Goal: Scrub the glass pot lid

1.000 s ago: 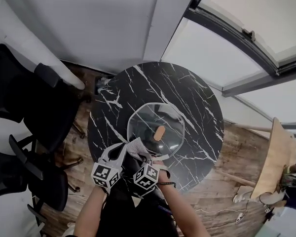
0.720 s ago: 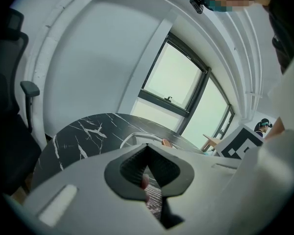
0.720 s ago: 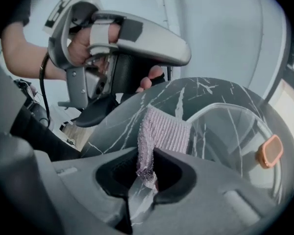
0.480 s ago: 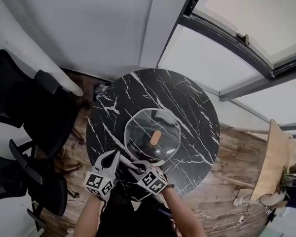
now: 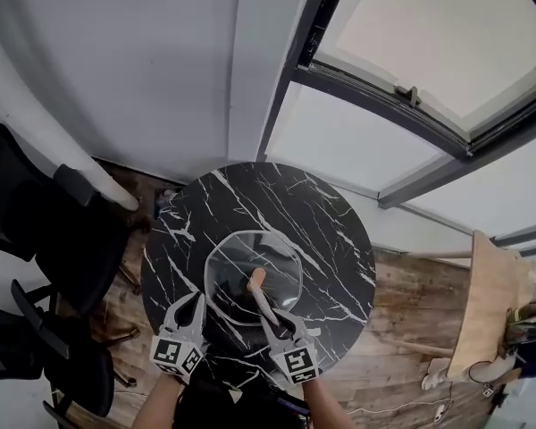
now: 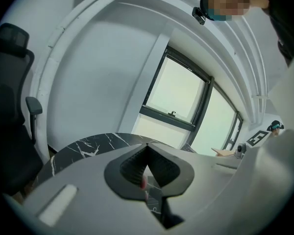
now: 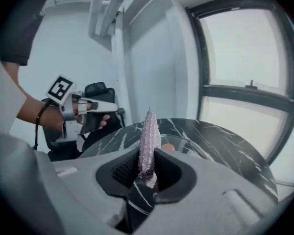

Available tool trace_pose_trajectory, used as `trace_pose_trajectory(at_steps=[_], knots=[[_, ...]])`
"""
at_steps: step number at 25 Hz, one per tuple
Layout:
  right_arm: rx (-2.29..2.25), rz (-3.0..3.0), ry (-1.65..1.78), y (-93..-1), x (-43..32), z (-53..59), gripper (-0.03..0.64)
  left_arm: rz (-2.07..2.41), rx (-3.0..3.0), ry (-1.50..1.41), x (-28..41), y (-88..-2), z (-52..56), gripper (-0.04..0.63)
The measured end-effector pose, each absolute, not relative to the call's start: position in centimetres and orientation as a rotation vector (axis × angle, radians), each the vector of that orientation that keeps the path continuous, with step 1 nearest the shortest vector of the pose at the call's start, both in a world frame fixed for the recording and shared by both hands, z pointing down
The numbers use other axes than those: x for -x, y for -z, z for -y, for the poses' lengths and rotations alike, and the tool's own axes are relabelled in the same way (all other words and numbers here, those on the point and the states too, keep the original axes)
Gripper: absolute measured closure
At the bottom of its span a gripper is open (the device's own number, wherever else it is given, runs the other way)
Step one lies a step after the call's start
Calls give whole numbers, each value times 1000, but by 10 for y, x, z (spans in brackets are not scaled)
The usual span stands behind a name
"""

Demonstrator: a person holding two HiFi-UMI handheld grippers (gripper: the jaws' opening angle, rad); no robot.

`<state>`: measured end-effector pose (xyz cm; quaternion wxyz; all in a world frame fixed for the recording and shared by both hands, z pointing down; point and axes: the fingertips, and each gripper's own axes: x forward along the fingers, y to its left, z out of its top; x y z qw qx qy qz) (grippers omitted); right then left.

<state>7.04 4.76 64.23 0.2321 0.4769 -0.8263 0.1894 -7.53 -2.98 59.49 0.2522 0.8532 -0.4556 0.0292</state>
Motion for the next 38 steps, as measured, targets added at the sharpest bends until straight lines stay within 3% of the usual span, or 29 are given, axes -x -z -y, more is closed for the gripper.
trace_pose_trajectory(at_steps=[9,25,38], knots=[[-1643,1786,-847,-697,-180,-30,540,1209,-2349,-95,39,-591,38,594],[-1346,1727,-1019,-749,-159,8,540,1158,-2287,-176,41,-635,26,594],[-1210,1717,-750,-751,-150,60,539,1169,-2231,-143,53,-656,40,594]])
